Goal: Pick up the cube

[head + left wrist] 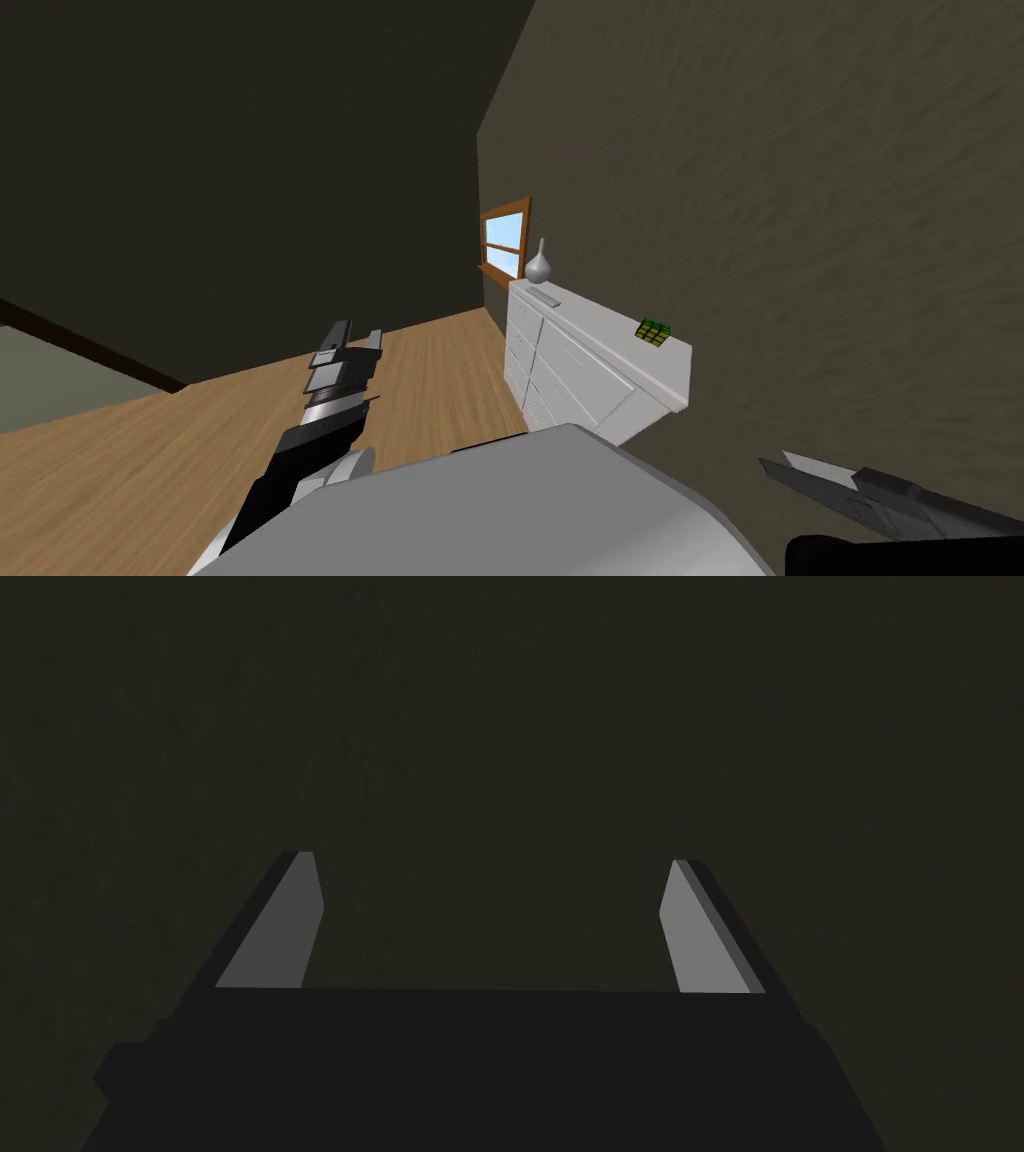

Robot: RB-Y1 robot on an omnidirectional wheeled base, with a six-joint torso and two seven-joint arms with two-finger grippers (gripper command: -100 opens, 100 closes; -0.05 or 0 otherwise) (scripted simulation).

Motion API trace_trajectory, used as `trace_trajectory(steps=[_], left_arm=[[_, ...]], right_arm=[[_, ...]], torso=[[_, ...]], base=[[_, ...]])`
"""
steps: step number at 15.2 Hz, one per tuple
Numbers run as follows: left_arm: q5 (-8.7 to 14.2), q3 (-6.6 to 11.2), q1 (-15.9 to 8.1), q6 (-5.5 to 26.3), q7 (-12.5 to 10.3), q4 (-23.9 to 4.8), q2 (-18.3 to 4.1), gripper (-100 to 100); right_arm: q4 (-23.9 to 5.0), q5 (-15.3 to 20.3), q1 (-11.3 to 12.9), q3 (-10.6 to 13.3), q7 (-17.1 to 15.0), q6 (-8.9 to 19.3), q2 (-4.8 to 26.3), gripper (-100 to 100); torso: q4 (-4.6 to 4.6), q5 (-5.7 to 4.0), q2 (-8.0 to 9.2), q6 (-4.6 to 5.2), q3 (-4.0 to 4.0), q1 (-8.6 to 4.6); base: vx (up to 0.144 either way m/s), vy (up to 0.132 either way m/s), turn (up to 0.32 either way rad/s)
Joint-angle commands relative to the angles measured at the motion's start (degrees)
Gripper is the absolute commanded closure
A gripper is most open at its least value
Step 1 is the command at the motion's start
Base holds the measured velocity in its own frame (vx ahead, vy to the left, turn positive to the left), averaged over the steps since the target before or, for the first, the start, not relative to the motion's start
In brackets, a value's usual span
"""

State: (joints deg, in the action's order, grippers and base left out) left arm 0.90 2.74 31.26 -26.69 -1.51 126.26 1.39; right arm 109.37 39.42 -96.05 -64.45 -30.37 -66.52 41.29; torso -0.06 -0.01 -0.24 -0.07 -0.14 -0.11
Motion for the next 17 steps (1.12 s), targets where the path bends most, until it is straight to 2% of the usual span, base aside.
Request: trace_trajectory(steps=[1,2,3,4,5,6,9,10,11,12,13,14,15,16,17], left_arm=[[0.0,0.0,0.0,0.0,0.0,0.0,0.0,0],[0.0,0.0,0.0,0.0,0.0,0.0,0.0,0],[0.0,0.0,0.0,0.0,0.0,0.0,0.0,0],[0.0,0.01,0.01,0.0,0.0,0.0,0.0,0],[0.0,0.01,0.02,0.0,0.0,0.0,0.0,0],[0.0,0.0,0.01,0.0,0.0,0.0,0.0,0],[0.0,0.01,0.01,0.0,0.0,0.0,0.0,0],[0.0,0.01,0.01,0.0,0.0,0.0,0.0,0],[0.0,0.01,0.01,0.0,0.0,0.0,0.0,0],[0.0,0.0,0.01,0.0,0.0,0.0,0.0,0],[0.0,0.01,0.01,0.0,0.0,0.0,0.0,0],[0.0,0.01,0.01,0.0,0.0,0.0,0.0,0],[0.0,0.01,0.02,0.0,0.0,0.0,-0.01,0],[0.0,0.01,0.01,0.0,0.0,0.0,0.0,0],[0.0,0.01,0.02,0.0,0.0,0.0,0.0,0]], right_arm=[[-0.34,0.91,-2.8,-2.38,-0.88,-1.05,0.47,-100],[-1.16,2.13,-4.11,-3.96,-1.86,-2.4,1.36,-100],[-1.16,2.13,-5.43,-4.97,-1.86,-2.4,1.36,-100],[-1.16,2.13,-5.65,-4.97,-1.86,-2.4,1.36,-100],[-1.92,3.28,-7.71,-7.39,-2.79,-3.71,2.2,-100],[-1.92,3.28,-8.4,-7.44,-2.79,-3.71,2.2,-100],[-3.25,5.37,-12.58,-11.57,-4.51,-6.12,3.77,-100],[-3.25,5.37,-13.59,-11.95,-4.51,-6.12,3.77,-100],[-3.8,6.3,-15.07,-13.77,-5.29,-7.23,4.51,-100],[-3.8,6.3,-16.01,-13.96,-5.29,-7.23,4.51,-100],[-4.26,7.15,-17.61,-15.78,-6.01,-8.25,5.21,-100],[-4.26,7.15,-18.29,-15.78,-6.01,-8.25,5.21,-100],[-4.64,7.91,-19.97,-17.41,-6.67,-9.19,5.89,-100],[-4.64,7.91,-20.43,-17.41,-6.67,-9.19,5.89,-100],[-4.93,8.57,-22.22,-18.84,-7.27,-10.03,6.53,-100]], torso=[[0.0,0.0,0.0,0.0,0.0,0.0],[0.0,0.0,-0.02,0.02,-0.01,-0.01],[-0.01,0.0,-0.05,-0.01,-0.03,-0.02],[-0.02,0.0,-0.07,0.03,-0.04,-0.02],[0.0,-0.01,-0.04,0.08,-0.02,-0.01],[-0.01,0.0,-0.05,0.03,-0.03,-0.02],[-0.03,0.0,-0.15,0.03,-0.09,-0.02],[-0.04,-0.01,-0.19,0.01,-0.11,-0.05],[-0.05,-0.01,-0.22,0.03,-0.13,-0.04],[-0.06,-0.01,-0.25,-0.01,-0.15,-0.03],[-0.06,-0.01,-0.24,0.03,-0.15,-0.03],[-0.06,-0.01,-0.26,0.01,-0.15,-0.04],[-0.06,-0.01,-0.26,0.04,-0.15,-0.04],[-0.07,-0.01,-0.28,0.01,-0.16,-0.03],[-0.06,-0.01,-0.28,0.04,-0.16,0.0]], base=[[0.037,-0.021,0.298],[0.044,-0.021,0.335],[0.048,-0.025,0.258],[0.036,-0.027,0.064],[0.044,-0.026,0.179],[0.045,-0.023,0.255],[0.065,-0.032,0.294],[0.075,-0.036,0.209],[0.078,-0.028,0.287],[0.072,-0.034,0.239],[0.08,-0.044,0.245],[0.075,-0.045,0.193],[0.079,-0.037,0.222],[0.078,-0.028,0.19],[0.077,-0.031,0.256]])
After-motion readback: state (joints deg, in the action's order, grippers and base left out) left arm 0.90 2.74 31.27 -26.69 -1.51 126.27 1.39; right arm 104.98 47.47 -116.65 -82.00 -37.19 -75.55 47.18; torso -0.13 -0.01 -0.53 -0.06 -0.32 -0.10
